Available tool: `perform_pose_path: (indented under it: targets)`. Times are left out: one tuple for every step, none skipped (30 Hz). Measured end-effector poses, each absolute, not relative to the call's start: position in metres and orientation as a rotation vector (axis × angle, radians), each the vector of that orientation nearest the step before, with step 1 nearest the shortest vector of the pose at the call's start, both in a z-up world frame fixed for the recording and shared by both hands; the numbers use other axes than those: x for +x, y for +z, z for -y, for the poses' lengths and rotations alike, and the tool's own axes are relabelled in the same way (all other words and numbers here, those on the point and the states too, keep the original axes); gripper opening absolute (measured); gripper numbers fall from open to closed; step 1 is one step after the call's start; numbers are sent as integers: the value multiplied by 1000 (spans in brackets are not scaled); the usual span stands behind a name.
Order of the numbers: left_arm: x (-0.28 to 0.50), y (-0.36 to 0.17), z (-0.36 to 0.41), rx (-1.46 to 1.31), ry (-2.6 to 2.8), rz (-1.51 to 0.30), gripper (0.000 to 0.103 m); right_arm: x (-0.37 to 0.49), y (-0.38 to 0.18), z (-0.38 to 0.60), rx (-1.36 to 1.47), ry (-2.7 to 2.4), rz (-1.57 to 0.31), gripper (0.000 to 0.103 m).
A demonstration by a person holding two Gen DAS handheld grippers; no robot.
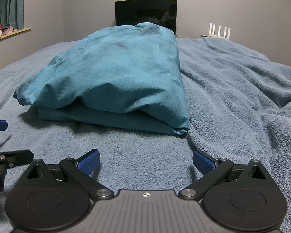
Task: Fold large clothes
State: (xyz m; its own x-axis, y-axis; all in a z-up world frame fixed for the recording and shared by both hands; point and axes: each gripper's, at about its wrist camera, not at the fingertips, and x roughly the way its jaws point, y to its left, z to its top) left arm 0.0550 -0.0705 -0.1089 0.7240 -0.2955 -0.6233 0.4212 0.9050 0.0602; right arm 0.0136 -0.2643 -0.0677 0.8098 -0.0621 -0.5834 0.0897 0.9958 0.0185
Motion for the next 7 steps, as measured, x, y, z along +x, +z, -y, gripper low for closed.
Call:
perform_pose_path:
  targets:
    - [55,-108,69,198,-397,-648,103,14,-68,264,46,-81,-622,103]
    - [56,-107,68,189,-401,-645,103,14,-68,265,46,-81,-623,103]
    - [56,-106,65,174,-414,-638,103,14,-68,265,46,-80,-624,103]
    - [56,-105,63,147,-429,-638,103,14,-69,266,46,-80,-624,103]
    - [57,-104,61,129,-436,-641,103,14,-69,266,46,-80,-625,103]
    - [58,-104,60,117,-433,-644,103,14,-69,266,46,-80,-625,103]
    - [59,-104,59,113,-425,-649,103,14,-69,266,46,-80,-625,103]
